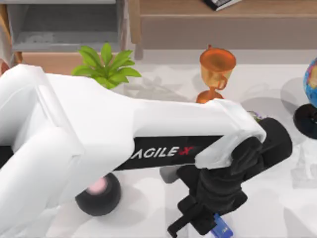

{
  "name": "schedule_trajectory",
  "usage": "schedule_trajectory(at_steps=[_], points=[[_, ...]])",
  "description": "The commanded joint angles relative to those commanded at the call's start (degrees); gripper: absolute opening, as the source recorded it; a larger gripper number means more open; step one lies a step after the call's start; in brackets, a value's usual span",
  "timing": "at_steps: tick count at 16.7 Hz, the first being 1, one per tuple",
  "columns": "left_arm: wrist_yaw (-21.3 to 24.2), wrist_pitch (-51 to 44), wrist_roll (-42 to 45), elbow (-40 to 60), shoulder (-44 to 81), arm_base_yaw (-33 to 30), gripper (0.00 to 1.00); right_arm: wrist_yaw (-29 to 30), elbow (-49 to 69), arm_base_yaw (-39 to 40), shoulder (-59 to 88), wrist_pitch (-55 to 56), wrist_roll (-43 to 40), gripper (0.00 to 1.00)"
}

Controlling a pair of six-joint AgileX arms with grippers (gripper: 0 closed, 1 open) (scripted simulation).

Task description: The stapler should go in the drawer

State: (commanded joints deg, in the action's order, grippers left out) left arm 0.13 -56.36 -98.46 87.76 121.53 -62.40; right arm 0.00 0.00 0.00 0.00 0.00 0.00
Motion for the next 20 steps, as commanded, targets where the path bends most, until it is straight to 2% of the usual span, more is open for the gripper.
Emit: schedule_trajectory(at_steps=[6, 9, 14, 20], points=[[0.1, -0.9, 0.6, 0.6, -0.2, 0.4, 0.00, 0.0, 0.0, 0.0, 0.0, 0.0, 0.0, 1.00], [0.8, -4.1, 5.6, 3.3, -0.9, 4.3, 0.00, 0.0, 0.0, 0.0, 0.0, 0.0, 0.0, 1.00], [3.0, -14.4, 24.4, 13.9, -2.9, 18.8, 0.00, 0.0, 0.0, 0.0, 0.0, 0.0, 0.0, 1.00], [5.9, -25.1, 54.8, 32.1, -1.3, 43.6, 0.00, 0.0, 0.0, 0.0, 0.0, 0.0, 0.0, 1.00]])
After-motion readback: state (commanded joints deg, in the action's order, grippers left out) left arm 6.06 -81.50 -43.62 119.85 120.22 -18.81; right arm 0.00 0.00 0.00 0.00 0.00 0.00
